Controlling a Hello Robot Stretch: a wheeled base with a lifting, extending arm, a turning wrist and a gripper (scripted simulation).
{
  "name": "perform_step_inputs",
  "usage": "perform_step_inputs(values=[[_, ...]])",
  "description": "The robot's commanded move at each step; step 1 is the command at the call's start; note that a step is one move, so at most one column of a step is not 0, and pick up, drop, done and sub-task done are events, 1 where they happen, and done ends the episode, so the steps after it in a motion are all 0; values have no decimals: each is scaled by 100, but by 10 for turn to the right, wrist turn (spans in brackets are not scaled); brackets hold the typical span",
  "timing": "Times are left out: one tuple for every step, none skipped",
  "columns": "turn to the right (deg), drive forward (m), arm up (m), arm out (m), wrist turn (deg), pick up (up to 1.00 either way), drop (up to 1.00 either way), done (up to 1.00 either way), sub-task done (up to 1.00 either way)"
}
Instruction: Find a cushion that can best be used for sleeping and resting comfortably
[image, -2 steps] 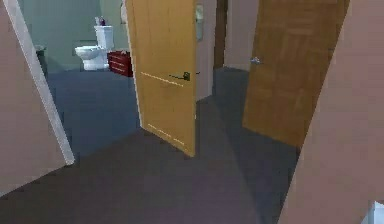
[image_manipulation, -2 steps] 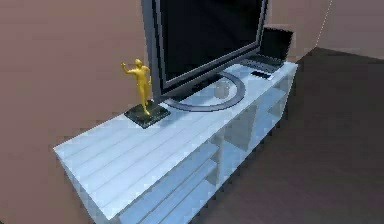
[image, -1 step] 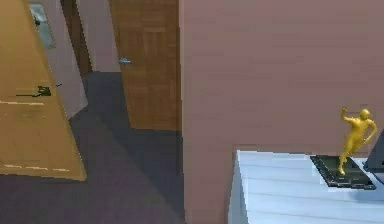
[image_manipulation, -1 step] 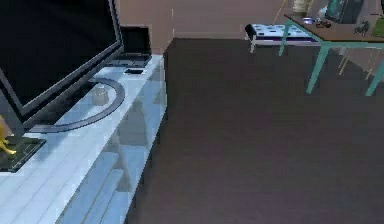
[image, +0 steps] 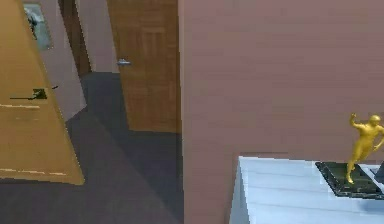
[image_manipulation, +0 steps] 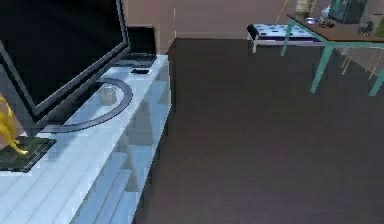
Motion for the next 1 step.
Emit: perform_step_inputs(values=[[-240, 0, 0, 0, 0, 0, 0, 0, 0]])
